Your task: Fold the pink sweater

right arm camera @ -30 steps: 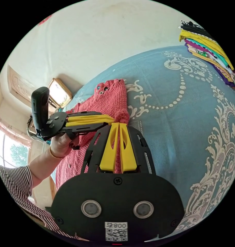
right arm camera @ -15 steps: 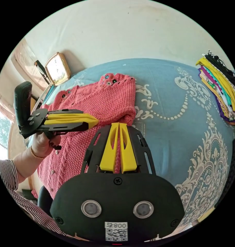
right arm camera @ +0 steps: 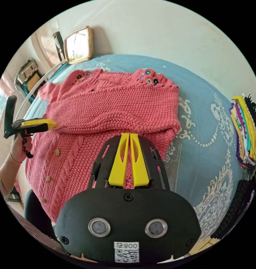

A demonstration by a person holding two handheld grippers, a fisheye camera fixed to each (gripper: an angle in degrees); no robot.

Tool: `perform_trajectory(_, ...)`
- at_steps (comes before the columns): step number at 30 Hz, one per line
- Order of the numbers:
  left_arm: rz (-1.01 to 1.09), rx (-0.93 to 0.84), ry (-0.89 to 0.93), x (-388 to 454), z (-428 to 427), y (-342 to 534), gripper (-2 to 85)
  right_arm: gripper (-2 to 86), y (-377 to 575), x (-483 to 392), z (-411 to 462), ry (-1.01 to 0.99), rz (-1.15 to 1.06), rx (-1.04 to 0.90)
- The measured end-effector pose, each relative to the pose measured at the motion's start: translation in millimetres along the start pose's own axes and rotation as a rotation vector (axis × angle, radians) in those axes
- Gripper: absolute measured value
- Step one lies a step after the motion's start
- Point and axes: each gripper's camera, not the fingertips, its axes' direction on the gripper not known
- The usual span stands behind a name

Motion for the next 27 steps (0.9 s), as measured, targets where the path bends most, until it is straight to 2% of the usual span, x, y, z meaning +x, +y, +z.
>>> perform_trajectory(2,-0.074,0.162,-0.019,-25,-50,18,1.4,0.2,-7,-15,-12,0.068,-0.03,0.027)
perform_trajectory(6,-0.265,0.324,-0.073,-89,-116,47,3.9,0.2,-26,-55,-37,-0.029,-0.159,0.142)
perform_trajectory(8,-0.419,0.426,-0.117,-144,-159,65,6.9,0.3,-40,-71,-35,-0.135,-0.205,0.145)
perform_trajectory(10,-0.54,0.497,-0.131,-188,-188,78,8.3,0.3,-61,-93,-26,-0.331,-0.253,0.16)
perform_trajectory(13,-0.695,0.556,-0.161,-252,-228,90,9.2,0.3,-90,-128,-1,-0.512,-0.335,0.093)
perform_trajectory(15,-0.789,0.569,-0.202,-282,-248,93,9.5,0.3,-102,-152,15,-0.556,-0.391,0.043)
perform_trajectory(17,-0.907,0.674,-0.14,-316,-268,102,9.5,0.3,-109,-173,32,-0.532,-0.44,-0.019)
perform_trajectory(19,-0.938,0.686,-0.2,-332,-281,101,9.4,0.3,-112,-188,53,-0.49,-0.46,-0.088)
perform_trajectory(24,-0.958,0.593,-0.288,-366,-294,88,8.3,0.2,-118,-182,57,-0.495,-0.425,-0.057)
perform_trajectory(27,-1.01,0.548,-0.282,-382,-297,89,6.5,0.2,-124,-178,58,-0.49,-0.423,-0.054)
